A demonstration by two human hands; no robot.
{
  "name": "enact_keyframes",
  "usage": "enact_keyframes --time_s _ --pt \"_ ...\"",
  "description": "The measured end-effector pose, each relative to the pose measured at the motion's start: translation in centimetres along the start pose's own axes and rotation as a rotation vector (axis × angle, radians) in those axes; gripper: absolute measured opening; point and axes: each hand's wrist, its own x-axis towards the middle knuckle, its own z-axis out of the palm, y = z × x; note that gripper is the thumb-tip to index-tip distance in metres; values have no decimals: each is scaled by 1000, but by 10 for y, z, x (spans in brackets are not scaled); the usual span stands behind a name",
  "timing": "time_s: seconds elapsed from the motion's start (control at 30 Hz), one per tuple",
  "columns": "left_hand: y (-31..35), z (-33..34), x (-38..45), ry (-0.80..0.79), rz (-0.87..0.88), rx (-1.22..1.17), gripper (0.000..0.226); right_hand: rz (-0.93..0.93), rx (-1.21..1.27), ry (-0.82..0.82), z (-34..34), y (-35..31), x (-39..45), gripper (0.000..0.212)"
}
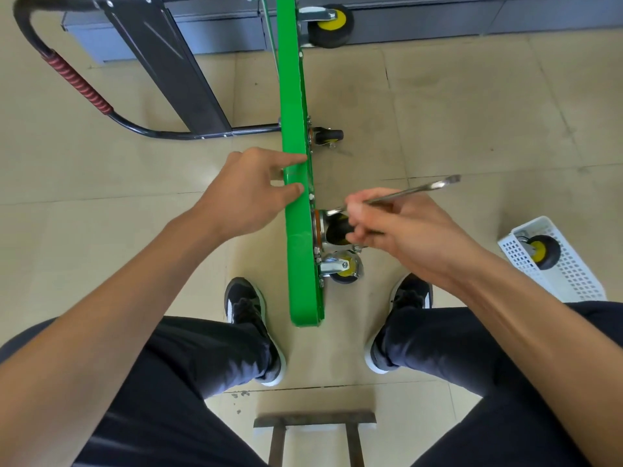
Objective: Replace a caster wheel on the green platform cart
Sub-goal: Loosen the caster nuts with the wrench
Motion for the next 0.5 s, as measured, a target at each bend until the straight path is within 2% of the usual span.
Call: enact_keyframes --time_s 0.1,0.17,0.2,0.33,0.5 --pt "-2 -1 16 -2 14 -40 50 -120 -489 118 0 -10 14 34" --pt "-4 -3 22 4 24 -53 52 -135 -761 79 0 -22 25 30" --pt "-5 -3 25 1 23 -69 53 -129 -822 53 0 -27 31 25" --pt "-8 -2 29 -6 7 -140 54 -146 -736 -10 -2 -40 53 8" --pt "-12 0 27 13 -3 -119 53 -234 -719 -44 -4 -46 64 8"
